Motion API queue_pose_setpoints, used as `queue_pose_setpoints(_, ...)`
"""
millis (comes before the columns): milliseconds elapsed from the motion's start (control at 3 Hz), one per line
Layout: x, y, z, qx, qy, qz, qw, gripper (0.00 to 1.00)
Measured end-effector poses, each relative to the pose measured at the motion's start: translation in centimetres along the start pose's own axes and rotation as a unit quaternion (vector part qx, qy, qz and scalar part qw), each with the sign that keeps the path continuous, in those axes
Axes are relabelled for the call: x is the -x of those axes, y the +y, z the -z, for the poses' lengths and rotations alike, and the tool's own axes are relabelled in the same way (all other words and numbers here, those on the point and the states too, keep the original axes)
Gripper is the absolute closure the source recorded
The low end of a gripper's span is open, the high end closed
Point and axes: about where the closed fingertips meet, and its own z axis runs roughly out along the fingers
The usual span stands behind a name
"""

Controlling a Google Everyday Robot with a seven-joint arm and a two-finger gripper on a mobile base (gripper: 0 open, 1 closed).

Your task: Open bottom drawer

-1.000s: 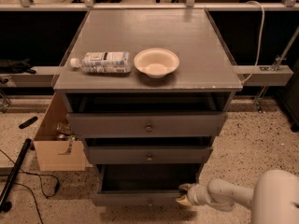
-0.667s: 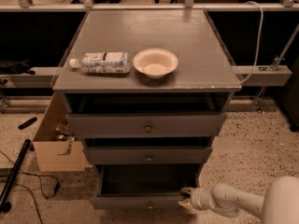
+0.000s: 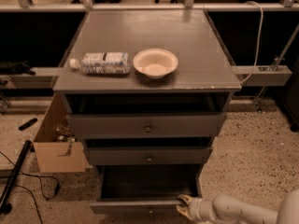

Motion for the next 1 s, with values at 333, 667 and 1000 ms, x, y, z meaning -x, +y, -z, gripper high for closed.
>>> queue_pose_setpoints(333,0.23,-0.13,0.22,0.0,0.0,0.0,1.0,1.0)
queue_pose_setpoints(667,0.27,-0.2,0.24,0.0,0.0,0.0,1.0,0.89)
queue_pose_setpoints(1000,0.27,-0.19,0.23,0.0,0.0,0.0,1.0,0.65)
